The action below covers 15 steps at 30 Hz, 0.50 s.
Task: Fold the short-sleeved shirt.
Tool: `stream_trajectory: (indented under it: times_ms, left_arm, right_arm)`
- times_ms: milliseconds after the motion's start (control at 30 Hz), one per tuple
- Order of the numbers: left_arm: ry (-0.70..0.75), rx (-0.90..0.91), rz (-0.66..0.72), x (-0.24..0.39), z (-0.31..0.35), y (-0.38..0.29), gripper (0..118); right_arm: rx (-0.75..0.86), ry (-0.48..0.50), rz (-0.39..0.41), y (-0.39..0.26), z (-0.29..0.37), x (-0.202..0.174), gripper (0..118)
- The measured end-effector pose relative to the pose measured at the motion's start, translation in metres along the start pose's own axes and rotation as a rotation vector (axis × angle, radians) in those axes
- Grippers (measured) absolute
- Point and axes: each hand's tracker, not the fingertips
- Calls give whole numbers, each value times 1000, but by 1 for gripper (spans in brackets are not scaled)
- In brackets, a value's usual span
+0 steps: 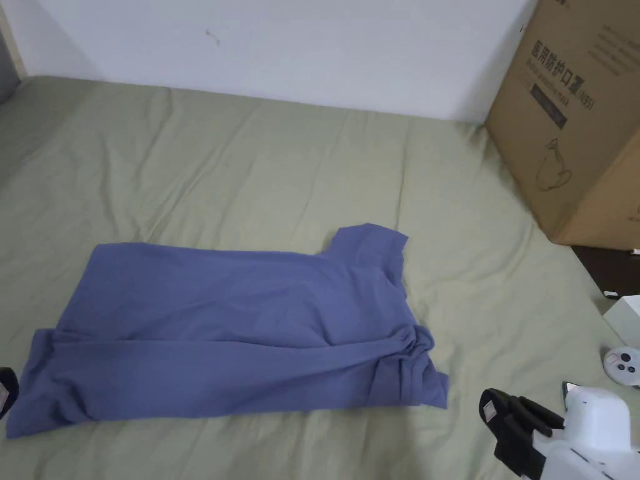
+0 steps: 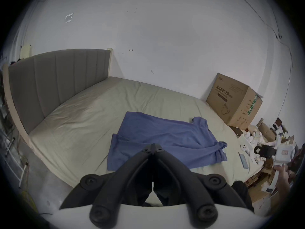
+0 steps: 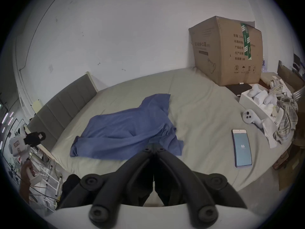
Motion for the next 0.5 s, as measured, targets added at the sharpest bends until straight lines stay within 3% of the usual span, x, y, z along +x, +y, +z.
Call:
stream_trajectory:
  times_ms: [167,200,233,267,300,500]
  left_arm:
    - [-23,-38,15,-4,-1,-7,0]
    - [-12,-43,11,-3,-1,-11,0]
    - [-13,-50,17,-5,0,-13,0]
    - [-19,-62,29,-6,0,-14,0]
    - [-20,-66,39,-7,-1,-16,0]
    - [-16,-86,60,-12,4,-25,0]
  right_arm:
    - [-45,10,-69,7,-33,12,3]
    - [-65,-1,-74,11,-47,14,17]
    - [-94,-12,-77,15,-61,17,41]
    - [-120,-22,-70,18,-77,21,78]
    - [-152,-38,-52,19,-96,25,91]
    - [-410,-81,-46,7,-208,40,91]
